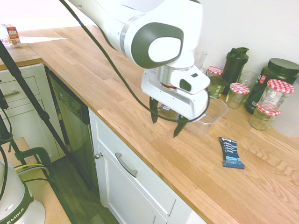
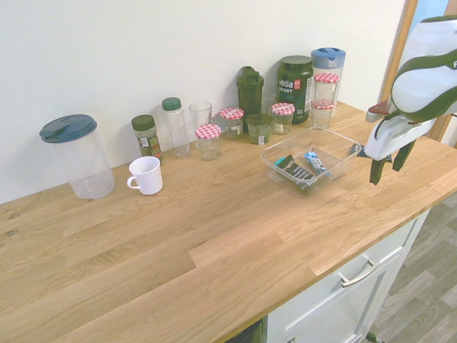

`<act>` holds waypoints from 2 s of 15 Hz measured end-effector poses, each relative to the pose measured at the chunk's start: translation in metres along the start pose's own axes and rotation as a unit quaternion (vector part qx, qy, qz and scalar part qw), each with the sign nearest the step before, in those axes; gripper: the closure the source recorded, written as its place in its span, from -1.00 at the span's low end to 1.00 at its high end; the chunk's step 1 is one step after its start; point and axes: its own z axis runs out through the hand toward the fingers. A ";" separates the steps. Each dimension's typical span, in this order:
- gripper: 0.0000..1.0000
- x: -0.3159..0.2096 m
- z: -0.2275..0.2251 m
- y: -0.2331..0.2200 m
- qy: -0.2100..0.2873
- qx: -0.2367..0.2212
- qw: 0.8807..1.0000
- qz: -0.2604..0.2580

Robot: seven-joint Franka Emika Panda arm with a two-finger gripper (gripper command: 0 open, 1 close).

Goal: Put the protein bar into the container

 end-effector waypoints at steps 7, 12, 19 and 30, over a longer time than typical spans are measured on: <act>-1.00 0.119 0.006 0.047 0.021 -0.021 0.999 -0.038; -1.00 0.170 0.023 0.037 0.020 -0.007 0.993 -0.116; -1.00 0.178 0.046 0.024 -0.004 -0.011 0.977 -0.214; -1.00 0.198 0.072 -0.005 -0.004 -0.021 0.970 -0.241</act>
